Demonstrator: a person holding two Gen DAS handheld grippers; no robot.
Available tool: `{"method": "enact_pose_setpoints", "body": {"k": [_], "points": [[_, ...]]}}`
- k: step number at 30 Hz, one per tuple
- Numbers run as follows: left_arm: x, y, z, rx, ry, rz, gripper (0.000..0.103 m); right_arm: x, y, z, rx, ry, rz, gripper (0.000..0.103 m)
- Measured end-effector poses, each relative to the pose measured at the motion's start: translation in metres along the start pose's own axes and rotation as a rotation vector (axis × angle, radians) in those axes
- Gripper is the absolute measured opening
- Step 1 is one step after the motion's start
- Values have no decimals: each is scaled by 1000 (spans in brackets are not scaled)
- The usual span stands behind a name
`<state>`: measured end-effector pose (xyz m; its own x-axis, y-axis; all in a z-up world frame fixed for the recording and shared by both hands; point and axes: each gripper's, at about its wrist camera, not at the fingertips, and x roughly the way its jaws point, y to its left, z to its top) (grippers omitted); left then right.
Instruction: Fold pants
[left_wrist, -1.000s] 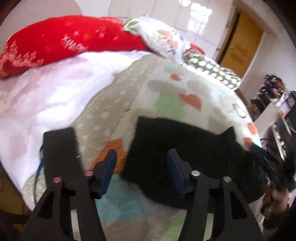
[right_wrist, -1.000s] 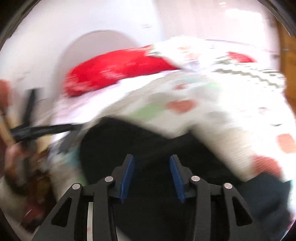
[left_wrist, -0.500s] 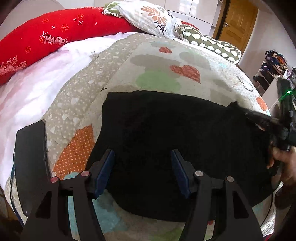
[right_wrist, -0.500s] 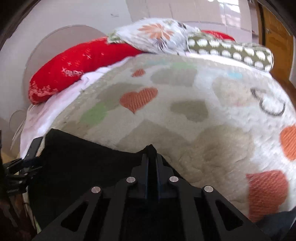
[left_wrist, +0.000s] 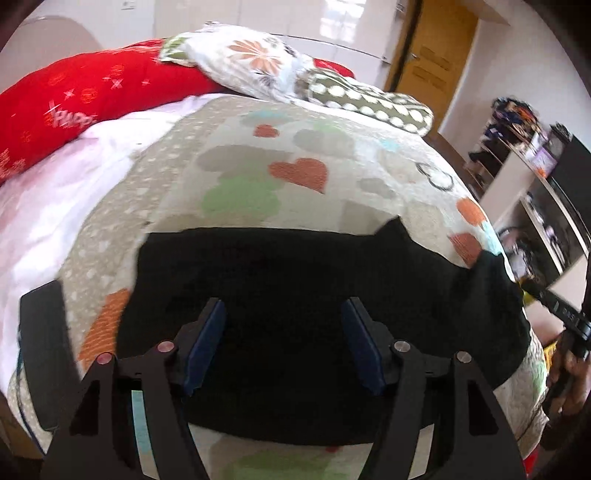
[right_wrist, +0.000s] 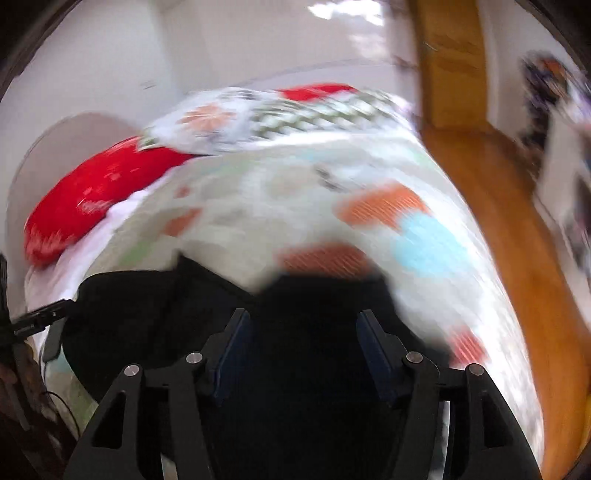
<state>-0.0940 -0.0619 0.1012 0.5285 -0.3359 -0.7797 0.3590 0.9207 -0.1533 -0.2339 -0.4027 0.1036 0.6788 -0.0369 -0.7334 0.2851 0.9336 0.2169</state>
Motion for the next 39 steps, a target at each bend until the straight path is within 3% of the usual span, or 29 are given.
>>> {"method": "enact_pose_setpoints", "body": {"k": [6,9,10,12,13,19,23,24,28,32,34,39], "points": [[18,-20,-3,22,65,-26,66,9,-34,-35,108,90,8,62],[18,-21,-5,24,82,-27,66,15,-44,-30,164,47,52,61],[17,-19,-6,20,87,-24,66,16,-49,-30,170,37,53,57],[15,-16,-7,9,90,-21,66,26,-52,-22,180,25,59,20],[14,-14,-8,1,92,-18,66,26,-54,-21,185,29,68,8],[6,2,-11,-28,84,-5,66,-45,-43,-35,96,-58,62,8],[14,9,-15,-66,106,-15,66,-48,-55,-58,102,8,2,9],[16,9,-16,-74,111,-20,66,-38,-57,-62,104,35,-14,11],[4,10,-21,-48,101,-16,66,-30,-61,-67,100,70,-60,39],[-13,27,-20,-50,78,32,66,-58,-66,-50,103,12,-138,45],[-20,38,-18,-61,68,66,66,-69,-57,-40,87,-36,-111,47],[-30,60,-14,-81,44,140,71,-46,5,-13,-42,-37,125,46]]}}
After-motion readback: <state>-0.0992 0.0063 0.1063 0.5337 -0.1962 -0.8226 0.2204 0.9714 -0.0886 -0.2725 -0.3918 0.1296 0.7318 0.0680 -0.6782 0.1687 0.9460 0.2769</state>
